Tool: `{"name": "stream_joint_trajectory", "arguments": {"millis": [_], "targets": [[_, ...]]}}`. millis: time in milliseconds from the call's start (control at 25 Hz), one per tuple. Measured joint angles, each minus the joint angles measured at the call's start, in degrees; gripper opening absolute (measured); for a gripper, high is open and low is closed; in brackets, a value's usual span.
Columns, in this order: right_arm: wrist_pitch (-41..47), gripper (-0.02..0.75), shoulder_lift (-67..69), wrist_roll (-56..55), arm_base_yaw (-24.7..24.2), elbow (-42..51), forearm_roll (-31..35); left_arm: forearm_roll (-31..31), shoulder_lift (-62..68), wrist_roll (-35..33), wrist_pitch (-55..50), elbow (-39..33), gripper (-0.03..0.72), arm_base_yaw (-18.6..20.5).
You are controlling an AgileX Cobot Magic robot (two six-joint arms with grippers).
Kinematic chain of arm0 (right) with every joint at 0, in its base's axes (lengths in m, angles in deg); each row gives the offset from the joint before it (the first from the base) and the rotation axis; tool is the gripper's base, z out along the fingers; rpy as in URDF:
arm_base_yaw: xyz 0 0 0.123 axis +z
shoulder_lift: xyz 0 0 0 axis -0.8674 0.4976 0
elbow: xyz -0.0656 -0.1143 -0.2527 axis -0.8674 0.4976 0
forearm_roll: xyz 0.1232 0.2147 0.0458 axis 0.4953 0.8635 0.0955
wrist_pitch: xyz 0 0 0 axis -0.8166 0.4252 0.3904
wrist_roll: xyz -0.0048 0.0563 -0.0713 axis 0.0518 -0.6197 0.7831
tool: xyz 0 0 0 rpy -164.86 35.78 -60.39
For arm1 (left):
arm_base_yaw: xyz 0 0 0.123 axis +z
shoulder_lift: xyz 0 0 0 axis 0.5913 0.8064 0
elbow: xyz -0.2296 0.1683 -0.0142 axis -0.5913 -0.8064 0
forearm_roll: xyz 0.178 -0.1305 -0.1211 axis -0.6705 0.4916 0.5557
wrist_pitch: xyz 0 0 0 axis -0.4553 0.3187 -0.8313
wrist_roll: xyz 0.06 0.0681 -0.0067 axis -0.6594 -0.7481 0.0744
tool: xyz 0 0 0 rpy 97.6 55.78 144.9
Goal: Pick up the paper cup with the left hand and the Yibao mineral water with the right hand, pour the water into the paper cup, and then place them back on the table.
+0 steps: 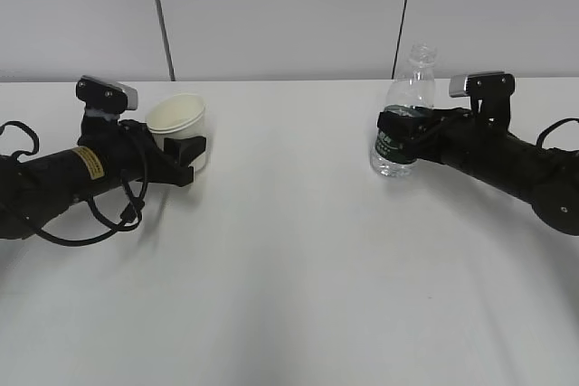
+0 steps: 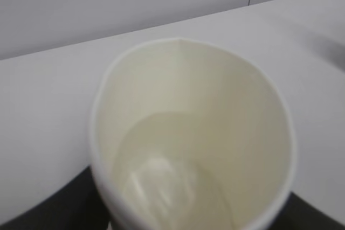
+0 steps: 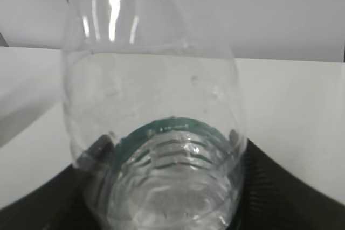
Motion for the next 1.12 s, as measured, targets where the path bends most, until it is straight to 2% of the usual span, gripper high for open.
{"name": "stream_joint_trajectory", "arguments": {"millis": [1120], "targets": [[0.0, 0.464, 0.0, 0.22, 0.0, 0.0, 0.0, 2.52, 3.5, -1.42, 3.79, 0.02, 0.398, 0.0]]}}
